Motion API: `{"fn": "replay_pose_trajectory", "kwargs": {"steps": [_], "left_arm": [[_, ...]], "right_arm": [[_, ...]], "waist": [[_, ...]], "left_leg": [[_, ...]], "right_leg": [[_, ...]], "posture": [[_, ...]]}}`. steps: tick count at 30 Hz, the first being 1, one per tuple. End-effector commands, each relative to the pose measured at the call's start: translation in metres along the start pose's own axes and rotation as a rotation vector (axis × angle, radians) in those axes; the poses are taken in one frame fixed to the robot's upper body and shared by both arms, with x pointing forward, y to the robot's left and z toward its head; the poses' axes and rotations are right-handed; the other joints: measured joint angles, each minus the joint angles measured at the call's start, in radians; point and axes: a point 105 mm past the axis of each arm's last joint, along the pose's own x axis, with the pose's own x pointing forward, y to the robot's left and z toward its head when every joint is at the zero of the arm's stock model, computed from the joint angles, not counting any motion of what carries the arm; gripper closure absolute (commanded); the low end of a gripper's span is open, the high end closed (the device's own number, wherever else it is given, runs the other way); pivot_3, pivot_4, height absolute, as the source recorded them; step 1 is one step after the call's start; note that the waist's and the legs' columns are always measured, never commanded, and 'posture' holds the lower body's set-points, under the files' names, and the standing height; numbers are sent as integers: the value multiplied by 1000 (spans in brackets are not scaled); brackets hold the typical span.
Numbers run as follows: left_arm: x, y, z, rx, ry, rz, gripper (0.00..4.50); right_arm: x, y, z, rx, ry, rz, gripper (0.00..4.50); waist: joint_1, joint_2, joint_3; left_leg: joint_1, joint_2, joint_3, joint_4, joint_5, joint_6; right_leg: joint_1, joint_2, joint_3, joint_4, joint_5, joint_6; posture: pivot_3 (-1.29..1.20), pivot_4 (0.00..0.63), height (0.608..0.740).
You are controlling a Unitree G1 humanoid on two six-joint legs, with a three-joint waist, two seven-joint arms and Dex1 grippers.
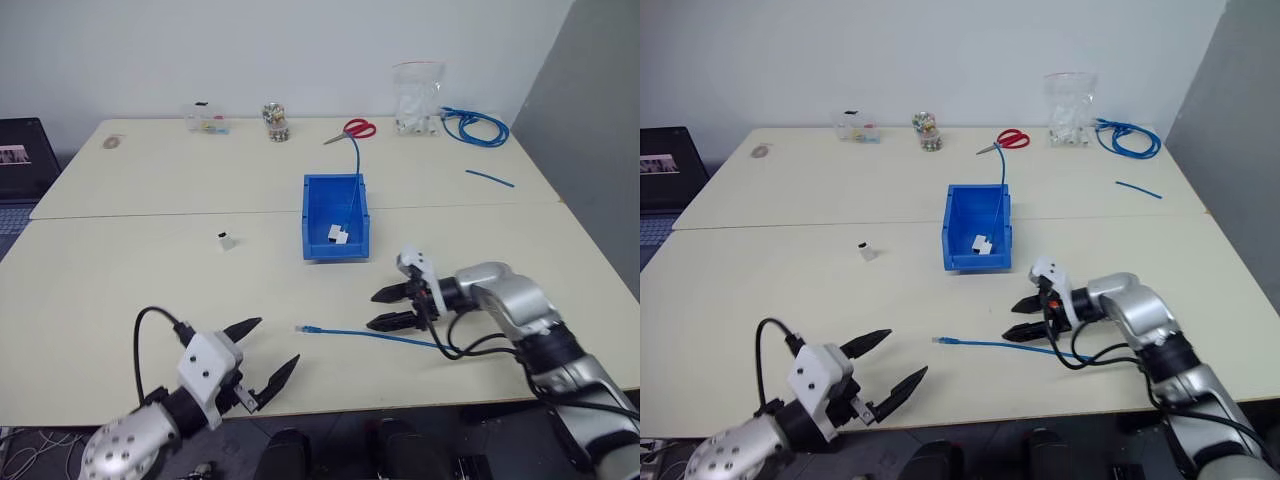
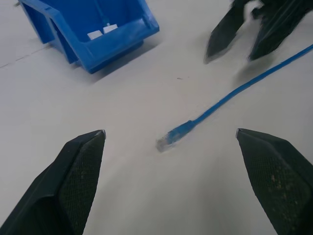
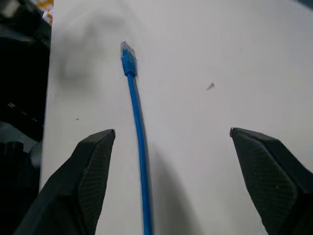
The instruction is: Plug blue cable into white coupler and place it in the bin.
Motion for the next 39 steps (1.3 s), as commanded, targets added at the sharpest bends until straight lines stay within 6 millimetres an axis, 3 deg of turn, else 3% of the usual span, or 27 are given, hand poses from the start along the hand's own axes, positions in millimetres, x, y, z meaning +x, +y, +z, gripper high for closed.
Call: {"fn": "replay_pose_trajectory", "kwargs": {"steps": [1, 6, 10, 15, 19, 27, 33, 39], "left_arm": [[10, 11, 1, 25, -5, -117, 0], [8, 13, -3, 43, 21, -262, 0], [-8, 9, -15, 32, 66, -294, 0], [-27, 6, -34, -2, 116, -243, 0], [-30, 3, -36, -15, 106, -199, 0], [-32, -12, -37, -61, 89, -169, 0], [-28, -12, -35, -57, 74, -170, 0], [-11, 1, -23, 11, 34, -193, 0]], "right_arm": [[-11, 22, 15, -82, -71, -68, 694], [-2, 29, 7, -155, -89, -156, 694], [10, 30, -1, -174, -90, -163, 694], [29, 11, -9, -205, -74, -224, 694], [37, 1, -20, -299, -30, -230, 694], [35, -10, -21, -287, -32, -237, 694], [34, 3, -21, -289, -29, -169, 694], [21, 16, 3, -281, -108, -154, 694]], "waist": [[-3, -1, 0], [-7, -2, 2], [-13, -3, 2], [-18, -5, 4], [-12, -6, 5], [-13, -7, 5], [-11, -7, 5], [-9, -6, 5]], "left_leg": [[0, 0, -1, 0, 0, 0], [0, 1, -2, -2, -2, -4], [0, 1, -1, -1, -3, -4], [1, 2, -2, -1, -2, -4], [2, 1, -2, 0, -2, -4], [2, 1, -1, 0, -2, -4], [2, 1, -2, 0, -2, -4], [2, 1, -2, 0, -2, -4]], "right_leg": [[0, 0, 0, 0, 0, -1], [0, -1, -1, 0, -2, -2], [0, -1, 0, -1, -3, -2], [0, -1, 0, 0, -3, -2], [0, -2, -1, 0, -2, -1], [1, -2, 0, 0, -2, -1], [1, -2, -1, 0, -2, -1], [1, -2, -1, 0, -2, -1]], "posture": [[0, 150, 740], [0, 150, 740], [0, 150, 740], [0, 150, 740], [0, 150, 740], [0, 150, 740], [0, 150, 740], [0, 150, 740]]}}
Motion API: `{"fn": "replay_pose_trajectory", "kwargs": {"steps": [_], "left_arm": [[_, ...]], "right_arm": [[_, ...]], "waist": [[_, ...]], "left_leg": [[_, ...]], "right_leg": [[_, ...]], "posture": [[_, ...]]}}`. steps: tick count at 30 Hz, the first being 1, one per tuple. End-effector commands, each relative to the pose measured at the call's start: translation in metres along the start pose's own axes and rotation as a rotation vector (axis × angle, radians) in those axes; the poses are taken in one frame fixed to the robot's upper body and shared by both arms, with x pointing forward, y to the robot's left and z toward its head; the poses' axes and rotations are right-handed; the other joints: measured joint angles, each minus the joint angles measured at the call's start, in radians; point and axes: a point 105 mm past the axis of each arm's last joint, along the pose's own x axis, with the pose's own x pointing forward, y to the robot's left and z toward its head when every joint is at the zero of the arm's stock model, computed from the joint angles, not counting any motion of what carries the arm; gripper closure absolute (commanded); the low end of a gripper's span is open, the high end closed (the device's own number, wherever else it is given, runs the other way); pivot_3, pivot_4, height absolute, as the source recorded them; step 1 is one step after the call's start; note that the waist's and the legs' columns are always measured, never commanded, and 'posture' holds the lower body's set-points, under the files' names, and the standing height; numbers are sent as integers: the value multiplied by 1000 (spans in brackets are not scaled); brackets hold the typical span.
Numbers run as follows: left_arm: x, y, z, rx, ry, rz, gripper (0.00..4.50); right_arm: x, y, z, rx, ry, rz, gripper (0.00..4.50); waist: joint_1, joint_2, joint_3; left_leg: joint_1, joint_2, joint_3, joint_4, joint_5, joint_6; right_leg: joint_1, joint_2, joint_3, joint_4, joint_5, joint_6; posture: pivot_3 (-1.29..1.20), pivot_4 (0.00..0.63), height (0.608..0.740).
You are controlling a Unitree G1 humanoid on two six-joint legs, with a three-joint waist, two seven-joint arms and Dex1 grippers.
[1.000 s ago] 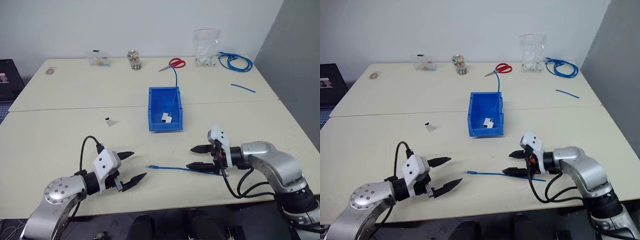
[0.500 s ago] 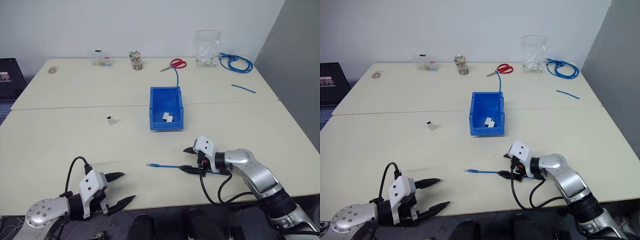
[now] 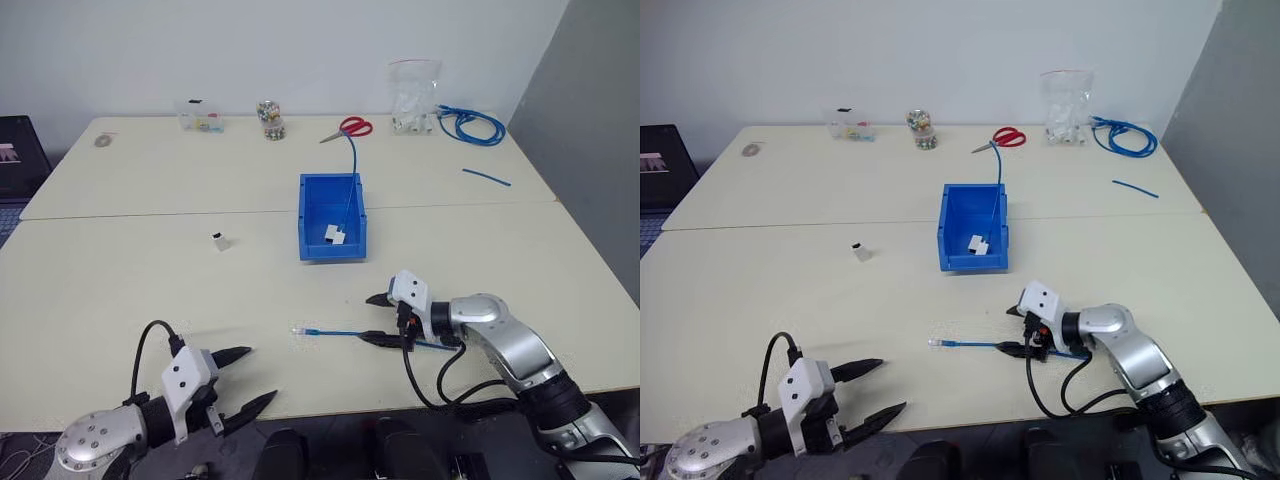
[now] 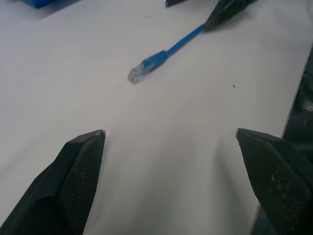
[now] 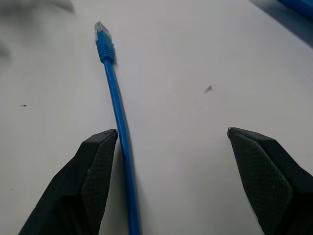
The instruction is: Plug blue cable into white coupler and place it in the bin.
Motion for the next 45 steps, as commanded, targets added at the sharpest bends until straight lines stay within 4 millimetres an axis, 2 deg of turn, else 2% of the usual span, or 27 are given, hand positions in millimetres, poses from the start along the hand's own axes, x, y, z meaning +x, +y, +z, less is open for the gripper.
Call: {"fn": "replay_pose_trajectory", "kwargs": {"steps": [1, 4, 7, 12, 17, 20, 27, 34, 45], "left_arm": [[12, 13, 16, 100, -28, -24, 0], [25, 32, 25, 151, -43, -38, 0], [34, 43, 29, 165, -52, -55, 0], [33, 48, 28, 139, -51, -96, 0], [19, 33, 15, 88, -24, -99, 0], [12, 18, 11, 56, -22, -74, 0], [10, -1, 10, 14, -32, -35, 0], [9, -7, 8, -1, -32, -22, 0], [12, -5, 9, 3, -34, -24, 0]], "right_arm": [[-19, 1, 32, -28, -82, -5, 694], [-30, 1, 41, -21, -94, -26, 694], [-34, 0, 41, -20, -87, -52, 694], [-25, 2, 23, -29, -47, -81, 694], [-12, 3, 1, -50, -6, -83, 694], [-7, 5, -4, -38, -11, -66, 694], [-2, -2, -12, -52, 11, -60, 694], [-2, -6, -8, -26, -4, -51, 694], [-2, -5, -7, -1, -12, -54, 694]], "waist": [[4, 0, 0], [9, 0, 0], [15, 0, 0], [11, 0, 0], [7, 0, 0], [4, 0, 0], [8, -1, 0], [9, -1, 0], [10, -1, 0]], "left_leg": [[0, 0, 0, 0, 0, 0], [0, -1, -1, 0, 0, 0], [0, -1, 0, 0, 0, 0], [-1, 0, 1, 0, 0, 0], [-1, 0, 1, -1, 0, 0], [-1, 0, 1, -1, 0, 0], [2, 0, 0, 0, 0, 0], [2, 1, 0, 0, 1, 1], [2, 0, 1, 0, 1, 1]], "right_leg": [[0, 0, 0, 0, 0, 0], [0, 1, 0, 0, 0, 0], [0, 1, 0, 0, 0, 0], [-1, 1, 1, 0, 1, -1], [-1, 0, 1, -1, 0, -1], [-1, -1, 1, -1, 0, -1], [1, 0, 0, 0, 1, 0], [1, 1, 1, 1, 2, 0], [1, 1, 1, 0, 2, 0]], "posture": [[0, 150, 740], [0, 150, 740], [0, 150, 740], [0, 150, 740], [0, 150, 740], [0, 150, 740], [0, 150, 740], [0, 150, 740], [0, 150, 740]]}}
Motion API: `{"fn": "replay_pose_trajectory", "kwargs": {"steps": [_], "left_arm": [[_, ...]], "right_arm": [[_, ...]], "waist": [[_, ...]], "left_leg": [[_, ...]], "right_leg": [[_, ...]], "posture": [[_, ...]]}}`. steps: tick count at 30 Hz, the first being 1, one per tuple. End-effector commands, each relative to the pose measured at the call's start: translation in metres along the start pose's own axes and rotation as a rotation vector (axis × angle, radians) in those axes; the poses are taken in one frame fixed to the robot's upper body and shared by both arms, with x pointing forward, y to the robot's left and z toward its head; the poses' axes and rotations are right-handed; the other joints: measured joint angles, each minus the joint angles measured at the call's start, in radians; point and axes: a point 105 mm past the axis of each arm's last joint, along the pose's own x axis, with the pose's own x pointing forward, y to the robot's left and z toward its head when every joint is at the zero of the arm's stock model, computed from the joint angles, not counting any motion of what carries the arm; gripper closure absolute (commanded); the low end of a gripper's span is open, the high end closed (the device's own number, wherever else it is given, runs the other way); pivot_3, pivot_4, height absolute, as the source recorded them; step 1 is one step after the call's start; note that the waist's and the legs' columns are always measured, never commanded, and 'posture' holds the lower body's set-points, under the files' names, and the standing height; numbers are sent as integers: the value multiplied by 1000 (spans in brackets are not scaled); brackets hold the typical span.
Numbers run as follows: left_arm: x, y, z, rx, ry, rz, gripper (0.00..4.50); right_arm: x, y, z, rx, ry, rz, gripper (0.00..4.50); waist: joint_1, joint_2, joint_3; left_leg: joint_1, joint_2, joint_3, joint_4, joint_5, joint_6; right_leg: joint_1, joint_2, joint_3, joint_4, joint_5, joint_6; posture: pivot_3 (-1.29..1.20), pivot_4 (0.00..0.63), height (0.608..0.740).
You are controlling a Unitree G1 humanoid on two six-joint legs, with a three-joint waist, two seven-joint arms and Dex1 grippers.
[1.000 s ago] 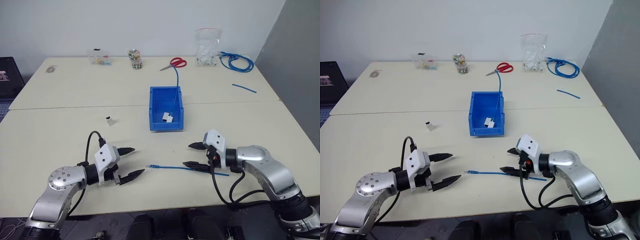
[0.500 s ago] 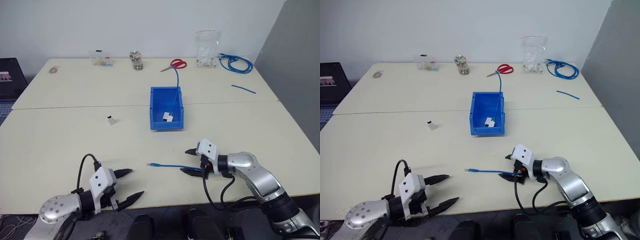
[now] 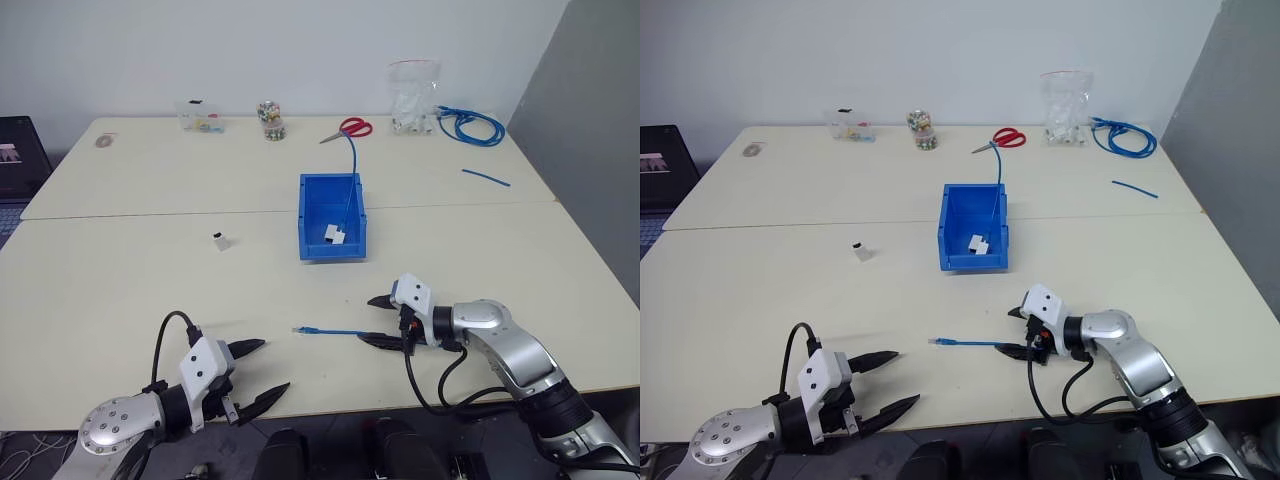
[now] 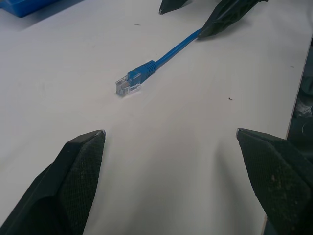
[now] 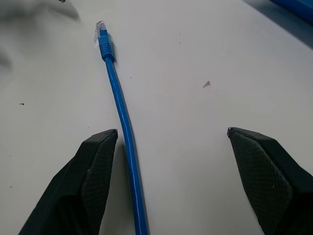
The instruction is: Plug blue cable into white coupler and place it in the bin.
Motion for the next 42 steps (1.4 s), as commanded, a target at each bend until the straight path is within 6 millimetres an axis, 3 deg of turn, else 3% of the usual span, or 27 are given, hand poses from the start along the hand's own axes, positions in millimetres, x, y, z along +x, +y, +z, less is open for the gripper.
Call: {"fn": "replay_pose_trajectory", "kwargs": {"steps": [1, 42], "left_arm": [[1, -1, 11, 21, -37, -4, 0], [6, -11, 13, -4, -47, -17, 0]], "right_arm": [[-2, -1, 2, 17, -10, -6, 694], [-3, -21, -3, 32, 6, -122, 694]], "waist": [[0, 0, 0], [2, 0, 0]], "left_leg": [[0, 0, 0, 0, 0, 0], [0, 0, 0, 0, 0, 0]], "right_leg": [[0, 0, 0, 0, 0, 0], [0, 0, 0, 0, 0, 0]], "posture": [[0, 150, 740], [0, 150, 740]]}}
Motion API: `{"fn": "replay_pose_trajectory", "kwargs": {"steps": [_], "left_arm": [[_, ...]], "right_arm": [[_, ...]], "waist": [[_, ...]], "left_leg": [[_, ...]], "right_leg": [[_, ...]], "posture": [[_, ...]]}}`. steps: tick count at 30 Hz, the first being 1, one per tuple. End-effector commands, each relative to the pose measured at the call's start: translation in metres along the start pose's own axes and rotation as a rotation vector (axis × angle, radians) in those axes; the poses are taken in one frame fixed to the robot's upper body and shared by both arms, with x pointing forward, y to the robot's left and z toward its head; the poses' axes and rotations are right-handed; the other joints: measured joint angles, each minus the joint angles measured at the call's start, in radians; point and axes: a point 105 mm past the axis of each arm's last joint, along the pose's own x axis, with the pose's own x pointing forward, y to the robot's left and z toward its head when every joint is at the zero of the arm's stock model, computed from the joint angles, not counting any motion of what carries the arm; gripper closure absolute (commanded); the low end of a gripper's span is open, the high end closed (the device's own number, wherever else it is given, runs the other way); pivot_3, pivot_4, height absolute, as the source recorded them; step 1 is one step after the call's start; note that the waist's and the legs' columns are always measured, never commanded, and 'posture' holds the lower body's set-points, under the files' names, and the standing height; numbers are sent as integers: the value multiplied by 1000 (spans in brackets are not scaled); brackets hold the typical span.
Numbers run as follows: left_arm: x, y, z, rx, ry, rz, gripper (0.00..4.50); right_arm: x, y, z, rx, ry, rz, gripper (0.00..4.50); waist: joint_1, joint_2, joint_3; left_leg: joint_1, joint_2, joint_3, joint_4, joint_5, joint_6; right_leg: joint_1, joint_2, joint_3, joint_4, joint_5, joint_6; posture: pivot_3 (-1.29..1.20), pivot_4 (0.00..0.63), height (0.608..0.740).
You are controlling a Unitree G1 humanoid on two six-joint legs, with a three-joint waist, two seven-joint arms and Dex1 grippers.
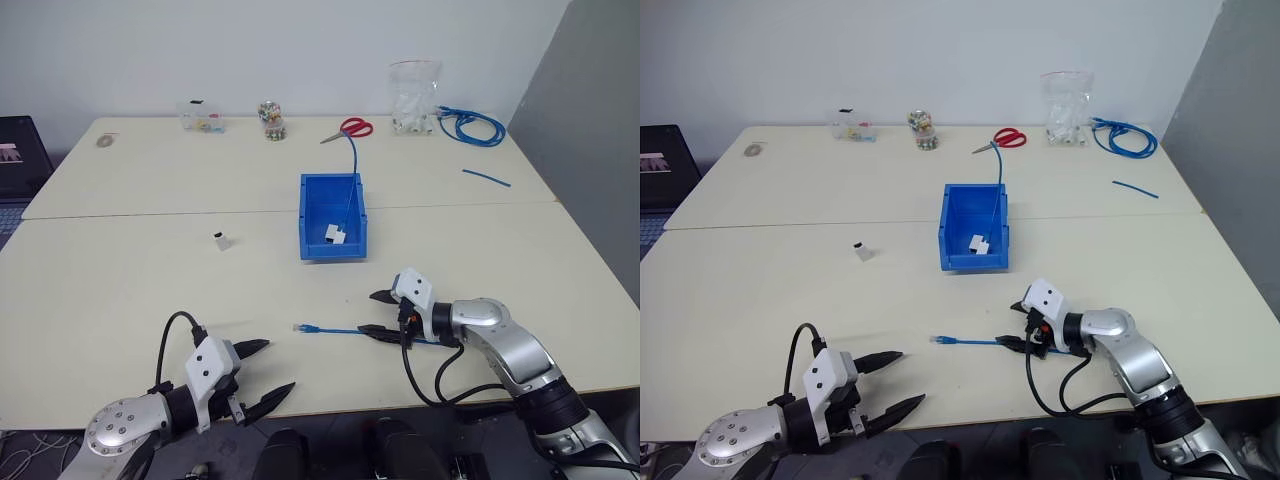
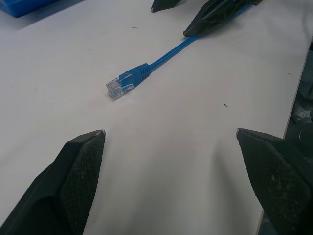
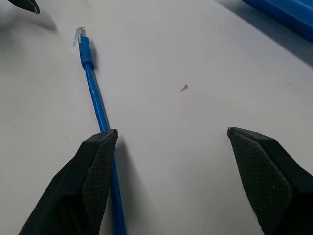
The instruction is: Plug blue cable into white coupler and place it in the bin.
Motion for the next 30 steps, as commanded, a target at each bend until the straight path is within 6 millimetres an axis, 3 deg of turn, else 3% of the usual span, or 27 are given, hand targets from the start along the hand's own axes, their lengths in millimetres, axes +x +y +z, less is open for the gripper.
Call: {"fn": "replay_pose_trajectory", "kwargs": {"steps": [1, 15, 23, 30], "left_arm": [[1, -6, 10, 14, -44, -23, 0], [2, -9, 11, 10, -47, -27, 0], [3, -5, 13, 25, -49, -20, 0], [10, 21, 13, 122, -36, -17, 0]], "right_arm": [[-4, -12, -3, 6, 15, -58, 694], [-4, -24, 6, 12, -34, -110, 694], [-9, -1, 16, 12, -73, 24, 694], [-25, 12, 27, -14, -86, 52, 694]], "waist": [[0, 0, 0], [2, 0, 0], [3, 0, 0], [4, 1, 1]], "left_leg": [[0, 0, 0, 0, 0, 0], [0, 0, 0, 0, 0, 0], [-1, 0, 0, 0, 0, 0], [-1, 0, 0, 0, 0, 0]], "right_leg": [[0, 0, 0, 0, 0, 0], [0, 0, 0, 0, 0, 0], [-1, 0, 0, 0, 0, -1], [-1, 0, -1, 0, -1, -1]], "posture": [[0, 150, 740], [0, 150, 740], [0, 150, 740], [0, 150, 740]]}}
